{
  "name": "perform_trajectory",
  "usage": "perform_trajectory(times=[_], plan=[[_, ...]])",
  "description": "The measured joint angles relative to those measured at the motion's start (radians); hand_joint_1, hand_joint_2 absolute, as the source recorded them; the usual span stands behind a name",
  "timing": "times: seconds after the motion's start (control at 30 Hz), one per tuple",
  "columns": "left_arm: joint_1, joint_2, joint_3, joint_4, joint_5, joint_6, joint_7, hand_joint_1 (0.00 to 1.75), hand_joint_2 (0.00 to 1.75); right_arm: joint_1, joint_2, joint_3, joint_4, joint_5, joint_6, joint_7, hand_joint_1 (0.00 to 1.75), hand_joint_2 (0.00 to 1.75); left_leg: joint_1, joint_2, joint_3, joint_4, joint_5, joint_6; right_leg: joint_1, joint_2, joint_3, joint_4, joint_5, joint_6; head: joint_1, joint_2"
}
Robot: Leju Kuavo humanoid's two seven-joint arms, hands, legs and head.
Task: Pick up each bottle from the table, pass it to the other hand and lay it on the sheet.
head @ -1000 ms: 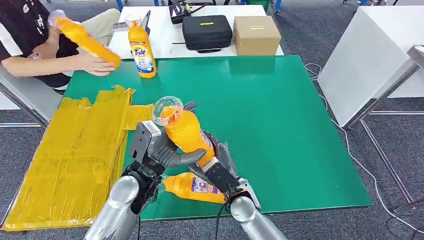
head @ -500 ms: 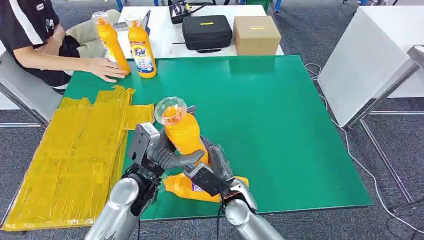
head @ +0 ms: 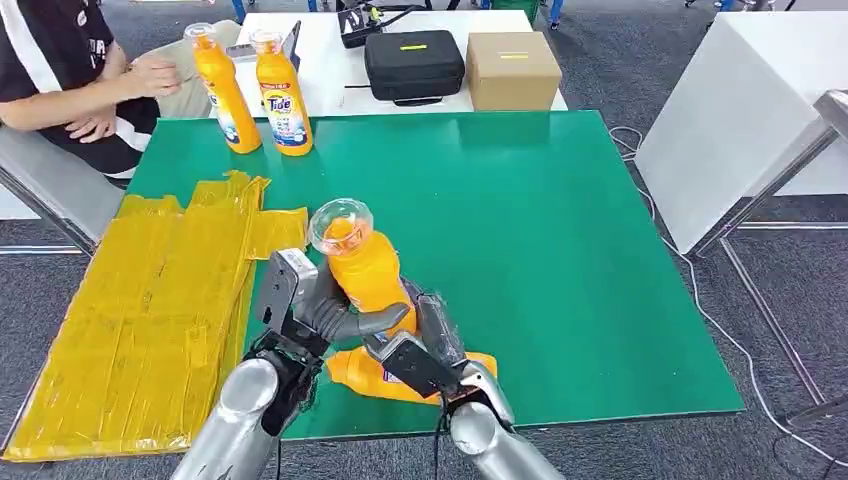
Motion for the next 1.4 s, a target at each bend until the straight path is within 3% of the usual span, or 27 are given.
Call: perform_trajectory(times=[0.5, 0.53, 0.73, 0.97, 1.13, 1.4], plan=[[0.018, 0.007, 0.0, -0.019, 0.009, 0.018, -0.01, 1.75, 1.75, 0.006, 0.0, 0.004, -0.001, 0.002, -0.002, -0.005, 1.75, 1.75, 0.0, 0.0, 0.0, 0.0, 0.0, 0.0, 0.0, 0.0, 0.0, 0.0, 0.0, 0.0, 0.0, 0.0], [0.022, 0.009, 0.0, -0.023, 0.01, 0.022, -0.011, 1.75, 1.75, 0.008, 0.0, 0.005, -0.003, 0.002, -0.002, -0.006, 0.0, 1.75, 0.0, 0.0, 0.0, 0.0, 0.0, 0.0, 0.0, 0.0, 0.0, 0.0, 0.0, 0.0, 0.0, 0.0], [0.056, 0.045, 0.017, -0.101, -0.022, 0.111, -0.066, 1.75, 1.75, 0.042, -0.005, 0.016, -0.045, 0.05, -0.062, -0.032, 0.0, 1.75, 0.0, 0.002, -0.001, 0.0, 0.0, 0.0, 0.001, 0.001, 0.0, 0.0, 0.0, 0.0, 0.001, 0.0], [0.236, 0.17, 0.321, -0.315, 0.006, 0.083, -0.217, 1.75, 1.75, 0.111, -0.024, 0.013, -0.169, 0.078, -0.074, -0.064, 0.0, 1.75, 0.003, 0.005, -0.001, -0.001, -0.002, -0.003, 0.003, 0.005, -0.002, 0.001, -0.002, -0.003, 0.001, 0.0], [0.361, 0.216, 0.528, -0.425, -0.114, 0.205, -0.287, 1.75, 1.75, 0.115, -0.035, 0.025, -0.164, 0.023, -0.084, -0.139, 0.0, 1.75, 0.003, 0.005, -0.001, -0.001, -0.002, -0.003, 0.003, 0.005, -0.003, 0.001, -0.002, -0.004, 0.001, 0.0], [0.466, 0.233, 0.65, -0.516, -0.143, 0.235, -0.3, 1.75, 1.75, 0.115, -0.037, 0.053, -0.151, 0.008, -0.091, -0.152, 0.0, 1.75, 0.002, 0.003, -0.001, -0.001, -0.002, -0.003, 0.002, 0.003, -0.003, 0.001, -0.003, -0.004, 0.001, 0.0]])
